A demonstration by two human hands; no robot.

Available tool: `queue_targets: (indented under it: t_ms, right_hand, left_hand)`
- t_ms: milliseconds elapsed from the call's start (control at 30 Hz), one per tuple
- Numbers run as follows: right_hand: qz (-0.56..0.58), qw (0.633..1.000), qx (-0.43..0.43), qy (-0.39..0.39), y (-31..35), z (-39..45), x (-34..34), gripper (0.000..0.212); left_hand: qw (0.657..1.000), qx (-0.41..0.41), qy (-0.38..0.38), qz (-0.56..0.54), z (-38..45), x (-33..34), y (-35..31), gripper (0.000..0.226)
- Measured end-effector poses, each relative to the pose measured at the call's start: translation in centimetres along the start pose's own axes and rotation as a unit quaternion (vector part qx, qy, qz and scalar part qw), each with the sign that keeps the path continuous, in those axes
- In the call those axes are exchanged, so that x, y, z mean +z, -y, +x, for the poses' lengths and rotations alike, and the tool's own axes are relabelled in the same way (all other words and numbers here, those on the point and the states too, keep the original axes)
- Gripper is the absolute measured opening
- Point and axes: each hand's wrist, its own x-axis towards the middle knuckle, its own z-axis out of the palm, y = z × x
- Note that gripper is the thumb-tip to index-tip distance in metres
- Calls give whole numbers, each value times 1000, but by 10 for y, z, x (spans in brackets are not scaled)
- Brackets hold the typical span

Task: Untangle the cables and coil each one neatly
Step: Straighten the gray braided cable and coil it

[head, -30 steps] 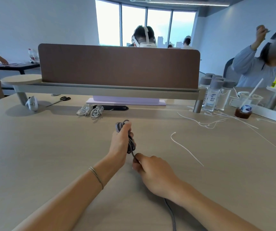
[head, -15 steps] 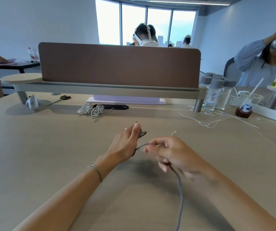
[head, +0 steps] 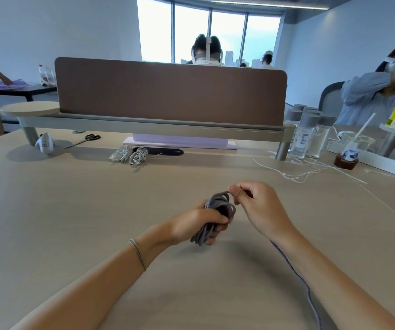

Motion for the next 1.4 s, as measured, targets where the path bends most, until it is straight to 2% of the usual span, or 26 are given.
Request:
queue_targets:
  t_ms: [33, 100, 233, 300, 433, 533, 567, 667, 733, 800, 867, 967, 1067, 1133, 1233, 1400]
  right_hand:
    - [-3, 1000, 2, -1, -2, 0, 2, 48]
    - [-16, 1000, 17, -4, -7, 0, 6, 39]
    - [-108, 994, 6, -13, -13, -3, 13, 28]
    - [-138, 990, -7, -23, -12, -4, 18, 22]
    - [-172, 985, -10, -11, -9, -8, 28, 12]
    - [-174, 985, -19, 2, -6, -12, 34, 2]
    - [-193, 981, -26, 7, -2, -13, 35, 11]
    - [-334, 938, -51, 69, 8, -18, 41, 38]
    - [-396, 910, -66, 103, 17, -26, 45, 34]
    - [-387, 907, -84, 146, 24, -35, 49, 22]
    - [-350, 912, -102, 189, 30, -42, 54, 17]
    - [-300, 917, -122, 231, 38, -49, 57, 21]
    - [-245, 925, -144, 253, 46, -48, 50, 21]
    - [-220, 933, -152, 240, 48, -44, 40, 24]
    - [-207, 952, -141, 175, 39, -32, 22, 30]
    - [-195, 960, -139, 148, 19, -17, 0, 26]
  left_hand:
    - [998, 1, -3, -68, 1, 2, 0, 14]
    - [991, 4, -46, -124, 5, 8, 2, 21]
    - [978, -16, -147, -146, 11, 19, 4, 16]
    - [969, -27, -190, -155, 13, 17, 6, 27]
    - [945, -17, -227, -236, 12, 9, 3, 31]
    - [937, -10, -257, -238, 15, 6, 6, 34]
    - [932, -4, -265, -248, 15, 5, 7, 33]
    - [920, 1, -272, -282, 14, 4, 5, 28]
    - [917, 11, -268, -294, 13, 1, 1, 33]
    - [901, 34, -287, -325, 12, -4, -1, 34]
    - [876, 28, -338, -344, 12, -13, -3, 26]
    - [866, -5, -412, -282, 14, -26, 4, 21]
    - [886, 24, -459, -55, 16, -33, 15, 36]
    - [892, 50, -442, 83, 15, -32, 19, 47]
    - [901, 28, -393, 182, 16, -29, 16, 57]
    - [878, 52, -295, 372, 15, -20, 19, 50]
